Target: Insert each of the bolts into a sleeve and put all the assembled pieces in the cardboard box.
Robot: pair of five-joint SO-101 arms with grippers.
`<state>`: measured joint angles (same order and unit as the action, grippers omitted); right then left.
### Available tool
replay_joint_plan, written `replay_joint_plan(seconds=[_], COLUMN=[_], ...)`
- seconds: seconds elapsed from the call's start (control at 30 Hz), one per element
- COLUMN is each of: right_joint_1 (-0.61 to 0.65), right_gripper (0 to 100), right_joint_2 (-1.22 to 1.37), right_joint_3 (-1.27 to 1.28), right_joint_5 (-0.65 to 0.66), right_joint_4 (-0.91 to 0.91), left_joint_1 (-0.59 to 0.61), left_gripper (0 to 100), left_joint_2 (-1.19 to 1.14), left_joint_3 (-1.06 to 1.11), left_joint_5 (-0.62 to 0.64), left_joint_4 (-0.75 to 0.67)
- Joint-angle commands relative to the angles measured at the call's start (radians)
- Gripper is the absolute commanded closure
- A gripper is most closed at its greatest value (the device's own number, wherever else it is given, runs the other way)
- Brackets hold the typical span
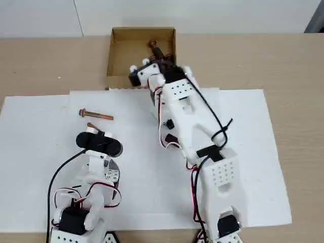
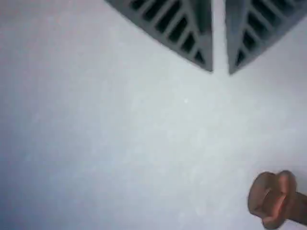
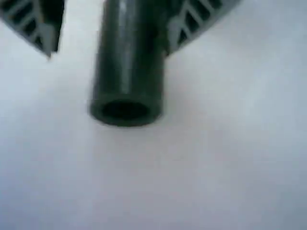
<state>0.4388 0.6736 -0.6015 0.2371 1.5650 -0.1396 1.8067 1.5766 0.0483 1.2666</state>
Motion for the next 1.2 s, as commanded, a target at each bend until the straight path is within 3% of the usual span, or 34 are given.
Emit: replay_joint_plan(seconds=[0.0, 0.2, 0.37, 0.53, 0.93, 1.17], right_joint_1=[0.015, 0.012, 0.01, 0.012, 0.008, -0.064], right_gripper=[85.2, 85.4, 98.5, 99.6, 99.7, 99.7], right_joint_2=[0.007, 0.041, 0.073, 0.051, -0.269, -0.489], right_joint_3=[-0.04, -0.04, -0.04, -0.041, -0.041, -0.031], right_joint_5=[0.012, 0.012, 0.011, 0.006, 0.005, -0.052], right_joint_4=[-0.008, -0.013, -0.012, -0.004, 0.128, 0.162], left_joint_1=[0.002, 0.002, 0.002, 0.002, 0.002, 0.005], left_gripper=[99, 99, 99, 99, 99, 99], left_joint_2=[0.009, 0.009, 0.009, 0.009, 0.009, 0.009], left_joint_3=[-0.004, -0.004, -0.004, -0.004, -0.004, -0.004], left_joint_5=[-0.002, -0.002, -0.002, -0.002, -0.002, -0.002], left_joint_4=[-0.018, -0.018, -0.018, -0.018, -0.018, -0.018])
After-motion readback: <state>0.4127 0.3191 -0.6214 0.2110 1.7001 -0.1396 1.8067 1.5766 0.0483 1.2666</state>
